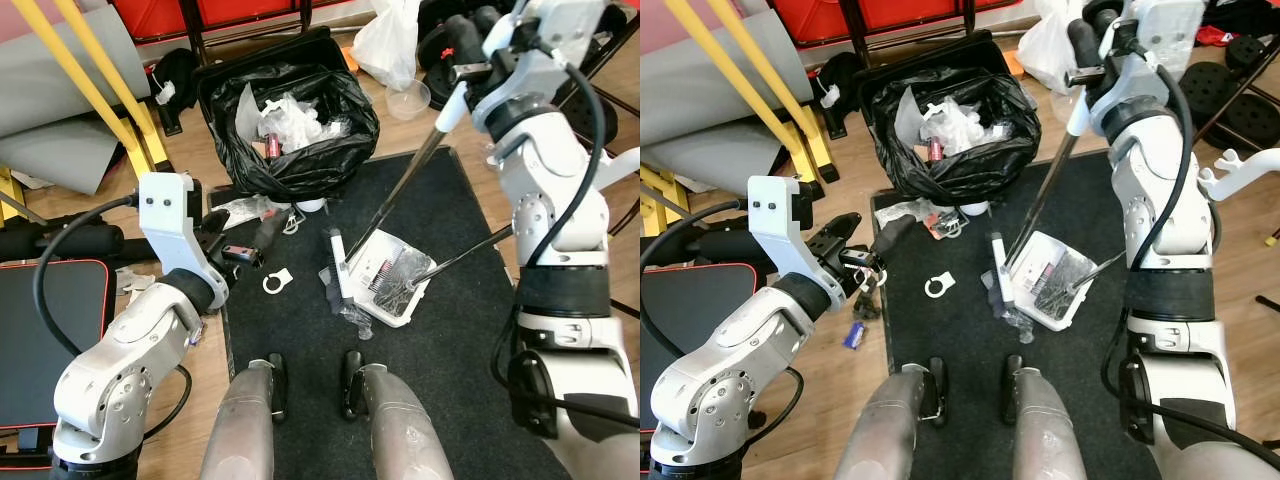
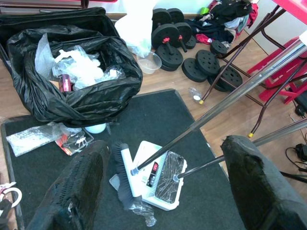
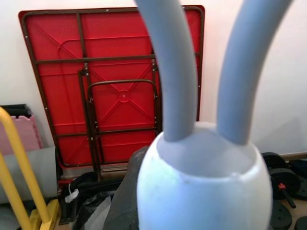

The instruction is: Sweep floor

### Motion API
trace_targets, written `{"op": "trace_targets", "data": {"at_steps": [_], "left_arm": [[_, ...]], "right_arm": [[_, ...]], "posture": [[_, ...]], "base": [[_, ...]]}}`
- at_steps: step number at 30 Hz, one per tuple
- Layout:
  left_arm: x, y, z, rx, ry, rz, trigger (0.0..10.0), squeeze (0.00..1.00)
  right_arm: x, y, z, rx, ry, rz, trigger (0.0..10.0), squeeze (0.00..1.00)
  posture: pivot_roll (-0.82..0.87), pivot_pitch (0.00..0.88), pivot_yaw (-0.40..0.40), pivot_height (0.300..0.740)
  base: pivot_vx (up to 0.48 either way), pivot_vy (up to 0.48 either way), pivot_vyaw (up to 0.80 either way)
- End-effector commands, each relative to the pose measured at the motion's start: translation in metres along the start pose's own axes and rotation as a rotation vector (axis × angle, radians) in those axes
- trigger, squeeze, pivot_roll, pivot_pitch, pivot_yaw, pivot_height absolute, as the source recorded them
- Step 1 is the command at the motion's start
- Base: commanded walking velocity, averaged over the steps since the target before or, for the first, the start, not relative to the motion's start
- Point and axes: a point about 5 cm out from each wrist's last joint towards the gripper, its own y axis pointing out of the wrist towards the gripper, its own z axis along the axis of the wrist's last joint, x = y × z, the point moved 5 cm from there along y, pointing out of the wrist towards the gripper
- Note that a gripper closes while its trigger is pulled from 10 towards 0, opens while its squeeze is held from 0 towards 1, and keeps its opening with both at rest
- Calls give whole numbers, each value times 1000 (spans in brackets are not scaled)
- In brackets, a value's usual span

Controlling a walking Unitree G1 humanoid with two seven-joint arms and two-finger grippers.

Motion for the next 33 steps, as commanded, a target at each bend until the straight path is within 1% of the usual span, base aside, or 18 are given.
{"op": "trace_targets", "data": {"at_steps": [1, 3, 4, 5, 6, 10, 11, 13, 15, 16, 18, 19, 23, 25, 26, 27, 30, 33], "left_arm": [[3, -3, -3, -19, 3, -36, 10000, 0], [3, -3, -3, -19, 3, -36, 10000, 0], [3, -2, -3, -19, 3, -36, 10000, 0], [3, -2, -3, -19, 3, -36, 10000, 0], [3, -2, -3, -19, 4, -36, 10000, 0], [3, -1, -4, -18, 4, -36, 10000, 0], [3, -1, -4, -18, 4, -36, 10000, 0], [2, 0, -4, -17, 3, -36, 10000, 0], [2, 0, -4, -17, 2, -37, 10000, 0], [2, 0, -4, -17, 2, -37, 10000, 0], [2, 1, -4, -18, 1, -38, 10000, 0], [2, 1, -4, -18, 1, -38, 10000, 0], [2, 1, -4, -17, 2, -38, 10000, 0], [2, 1, -4, -17, 2, -38, 10000, 0], [2, 1, -4, -17, 2, -38, 10000, 0], [2, 1, -4, -17, 2, -38, 10000, 0], [2, 1, -4, -17, 3, -40, 10000, 0], [2, 1, -4, -18, 2, -40, 10000, 0]], "right_arm": [[9, 0, 38, 158, -117, -28, 10000, 0], [5, 0, 36, 148, -66, -11, 10000, 0], [1, 1, 28, 101, -37, 5, 10000, 0], [1, 1, 28, 101, -37, 5, 10000, 0], [-1, 1, 22, 66, -20, 14, 10000, 0], [-2, -1, -10, -130, 1, 7, 10000, 0], [-1, -3, -19, -197, 41, 6, 10000, 0], [-1, -3, -20, -210, 57, 9, 10000, 0], [-2, -6, -28, -276, 91, 22, 10000, 0], [-2, -6, -28, -276, 91, 22, 10000, 0], [-2, -9, -35, -331, 114, 20, 10000, 0], [-2, -9, -35, -331, 114, 20, 10000, 0], [4, -14, -43, -412, 168, -27, 10000, 0], [5, -15, -45, -434, 183, -34, 10000, 0], [2, -17, -49, -463, 203, -26, 10000, 0], [2, -17, -49, -463, 203, -26, 10000, 0], [-3, -22, -54, -516, 222, -6, 10000, 0], [-3, -25, -56, -541, 215, -8, 10000, 0]], "posture": [[100, 316, -31, 740], [100, 315, -31, 740], [100, 315, -31, 740], [100, 315, -31, 740], [98, 313, -31, 740], [96, 311, -32, 740], [93, 310, -32, 740], [93, 310, -32, 740], [87, 307, -31, 740], [87, 307, -31, 740], [86, 306, -31, 740], [86, 306, -31, 740], [85, 306, -30, 740], [85, 306, -30, 740], [85, 306, -30, 740], [85, 306, -30, 740], [85, 305, -28, 740], [84, 304, -28, 740]], "base": [[0, 0, 0], [0, 0, 0], [0, 0, 0], [0, 0, 0], [0, 0, 0], [0, 0, 0], [0, 0, 0], [0, 0, 0], [0, 0, 0], [0, 0, 0], [0, 0, 0], [0, 0, 0], [0, 0, 0], [0, 0, 0], [0, 0, 0], [0, 0, 0], [0, 0, 0], [0, 0, 0]]}}
